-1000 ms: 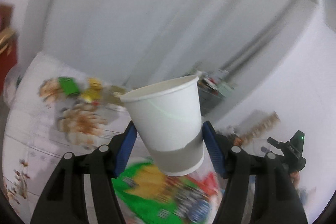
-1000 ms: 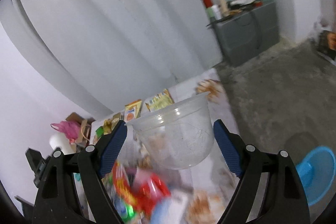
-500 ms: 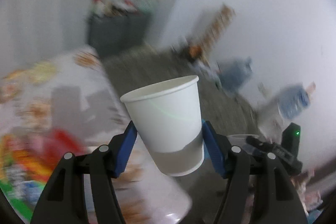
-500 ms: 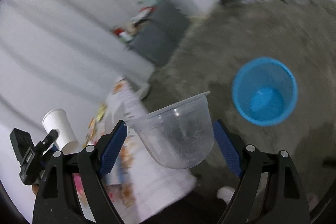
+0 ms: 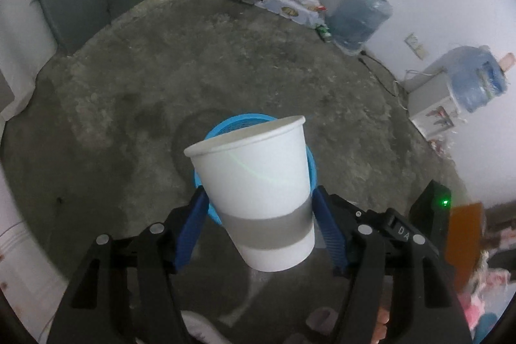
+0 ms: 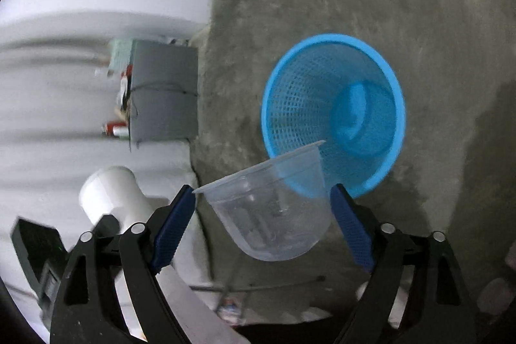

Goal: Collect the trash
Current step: 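Carry both cups to the blue wastebasket and open both tools to drop them, then move both tools back toward the table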

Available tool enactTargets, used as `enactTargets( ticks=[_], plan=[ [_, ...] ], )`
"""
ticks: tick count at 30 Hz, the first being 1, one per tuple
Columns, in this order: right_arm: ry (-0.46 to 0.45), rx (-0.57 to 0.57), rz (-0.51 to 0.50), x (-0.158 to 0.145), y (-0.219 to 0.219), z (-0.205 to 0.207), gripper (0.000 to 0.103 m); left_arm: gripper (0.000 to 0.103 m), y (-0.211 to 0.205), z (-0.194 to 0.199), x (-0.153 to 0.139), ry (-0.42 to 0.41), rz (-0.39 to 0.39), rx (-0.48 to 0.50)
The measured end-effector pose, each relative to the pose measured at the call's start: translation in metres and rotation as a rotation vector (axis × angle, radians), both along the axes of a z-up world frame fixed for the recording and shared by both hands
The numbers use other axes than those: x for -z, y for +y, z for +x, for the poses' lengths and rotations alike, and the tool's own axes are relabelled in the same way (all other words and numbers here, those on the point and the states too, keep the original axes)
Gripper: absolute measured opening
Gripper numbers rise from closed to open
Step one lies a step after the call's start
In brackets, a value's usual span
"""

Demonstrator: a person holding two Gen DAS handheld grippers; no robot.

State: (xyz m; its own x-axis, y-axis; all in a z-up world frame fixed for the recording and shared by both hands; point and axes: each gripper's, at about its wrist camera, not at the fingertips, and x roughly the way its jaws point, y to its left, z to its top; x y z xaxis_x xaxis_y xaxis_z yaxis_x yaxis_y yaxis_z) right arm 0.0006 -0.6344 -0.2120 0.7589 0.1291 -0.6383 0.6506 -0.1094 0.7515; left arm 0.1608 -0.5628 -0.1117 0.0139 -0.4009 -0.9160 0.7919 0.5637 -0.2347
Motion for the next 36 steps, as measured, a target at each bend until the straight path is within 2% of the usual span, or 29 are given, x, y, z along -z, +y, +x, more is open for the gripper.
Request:
enactTargets(
  ticks=[1, 3, 5, 8, 12, 18, 22, 28, 33, 36],
  plan=[
    [0.019, 0.026, 0.030, 0.015, -0.006, 0.003, 0.089, 0.079, -0.010, -0.001, 0.011, -0.028, 0.025, -0.001],
    [0.050, 0.031, 0.071, 0.034, -0.013, -0.003, 0.093, 0.081, -0.022, -0.001, 0.023, -0.058, 0.056, 0.005],
    [0.115, 0.033, 0.128, 0.051, -0.013, 0.001, 0.093, 0.081, -0.025, 0.000, 0.032, -0.043, 0.070, -0.008],
    [0.152, 0.041, 0.101, 0.051, -0.007, -0.003, 0.093, 0.081, -0.020, 0.004, 0.034, -0.008, 0.044, -0.031],
    [0.153, 0.051, 0.017, 0.028, 0.002, -0.017, 0.093, 0.081, -0.003, 0.001, 0.011, -0.019, -0.020, 0.003],
    [0.236, 0.020, -0.244, -0.037, 0.028, -0.035, 0.093, 0.083, 0.048, -0.005, -0.039, -0.009, -0.168, 0.063],
    [0.297, -0.026, -0.480, -0.102, 0.068, -0.031, 0.095, 0.090, 0.102, -0.005, -0.076, 0.002, -0.230, 0.065],
    [0.359, -0.086, -0.787, -0.179, 0.139, -0.016, 0.095, 0.090, 0.205, 0.004, -0.130, -0.017, -0.327, -0.009],
    [0.452, -0.121, -1.013, -0.218, 0.190, 0.004, 0.095, 0.091, 0.310, 0.001, -0.175, -0.100, -0.459, -0.119],
    [0.421, -0.158, -1.145, -0.235, 0.218, 0.010, 0.095, 0.093, 0.376, -0.001, -0.191, -0.148, -0.524, -0.209]
  ],
)
